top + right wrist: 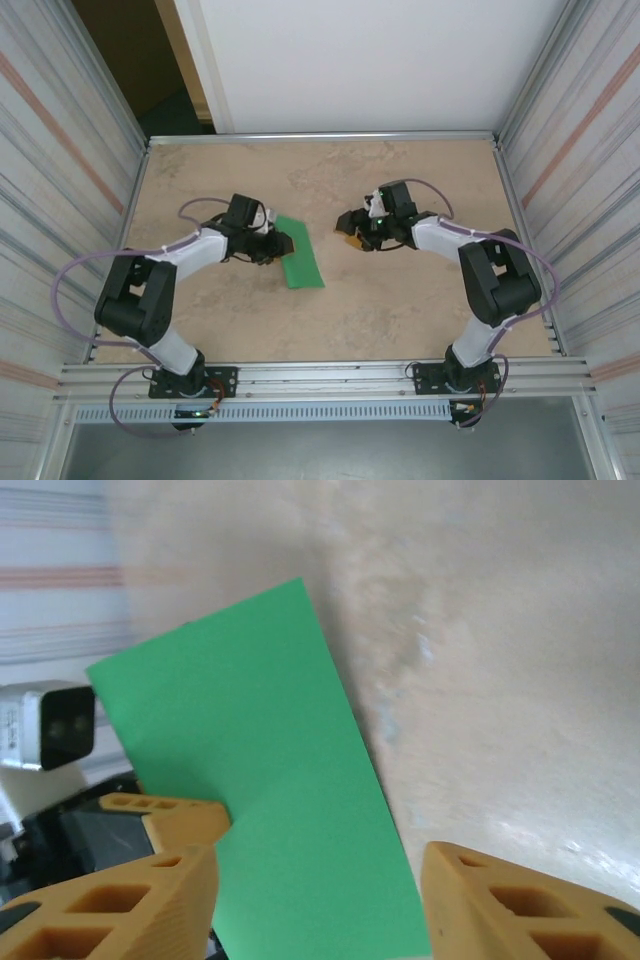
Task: Fold a paper plane with a square sheet of paper (pick it up from the middle)
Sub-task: First fold in half a square sheet of paper at the center of the table.
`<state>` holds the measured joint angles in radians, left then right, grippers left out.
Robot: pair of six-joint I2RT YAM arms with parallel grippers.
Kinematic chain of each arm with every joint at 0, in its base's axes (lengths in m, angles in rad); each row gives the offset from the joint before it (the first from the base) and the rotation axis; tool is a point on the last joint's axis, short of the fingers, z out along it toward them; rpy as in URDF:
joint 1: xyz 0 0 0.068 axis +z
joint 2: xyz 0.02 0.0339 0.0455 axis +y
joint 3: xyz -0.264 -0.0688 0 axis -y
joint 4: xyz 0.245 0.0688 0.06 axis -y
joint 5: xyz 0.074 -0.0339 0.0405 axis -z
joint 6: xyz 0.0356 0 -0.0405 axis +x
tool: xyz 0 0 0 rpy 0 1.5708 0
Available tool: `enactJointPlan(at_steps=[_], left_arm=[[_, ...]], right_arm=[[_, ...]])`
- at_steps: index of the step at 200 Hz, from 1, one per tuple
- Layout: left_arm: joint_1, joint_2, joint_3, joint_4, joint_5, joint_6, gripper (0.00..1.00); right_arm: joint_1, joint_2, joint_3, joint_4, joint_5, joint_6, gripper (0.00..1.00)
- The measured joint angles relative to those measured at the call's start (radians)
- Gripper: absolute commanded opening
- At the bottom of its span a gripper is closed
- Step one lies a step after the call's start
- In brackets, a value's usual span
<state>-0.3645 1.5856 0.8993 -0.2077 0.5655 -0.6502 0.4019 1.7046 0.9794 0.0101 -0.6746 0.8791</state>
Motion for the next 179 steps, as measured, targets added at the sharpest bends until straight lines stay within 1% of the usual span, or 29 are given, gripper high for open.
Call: enactJointPlan(at_steps=[16, 28, 53, 67, 94, 131, 161, 179], left_arm=[[0.031, -0.036, 0.014, 0.025, 0.066, -0.008, 0.25], [0.053, -0.055, 0.027, 0.052, 0.122, -0.019, 0.25], [0.078, -0.081, 0.048, 0.113, 0.231, -0.053, 0.25], [0.079, -0.086, 0.063, 0.145, 0.29, -0.073, 0.25], [0.079, -0.087, 0.08, 0.21, 0.378, -0.119, 0.25], [0.079, -0.087, 0.087, 0.267, 0.448, -0.168, 0.25], [0.079, -0.087, 0.098, 0.284, 0.475, -0.183, 0.24], [0.08, -0.087, 0.105, 0.275, 0.477, -0.176, 0.24]], right_arm=[[-0.007, -0.021, 0.011, 0.006, -0.042, -0.021, 0.83], [-0.007, -0.029, 0.027, 0.007, -0.074, -0.037, 0.88], [-0.007, -0.031, 0.052, 0.042, -0.141, -0.041, 0.92], [-0.007, -0.03, 0.062, 0.066, -0.173, -0.038, 0.94], [0.004, -0.022, 0.103, 0.095, -0.222, -0.025, 1.0], [0.04, 0.006, 0.155, 0.13, -0.273, -0.023, 0.99], [0.075, 0.036, 0.187, 0.152, -0.309, -0.023, 1.0], [0.086, 0.042, 0.189, 0.168, -0.328, -0.017, 0.96]])
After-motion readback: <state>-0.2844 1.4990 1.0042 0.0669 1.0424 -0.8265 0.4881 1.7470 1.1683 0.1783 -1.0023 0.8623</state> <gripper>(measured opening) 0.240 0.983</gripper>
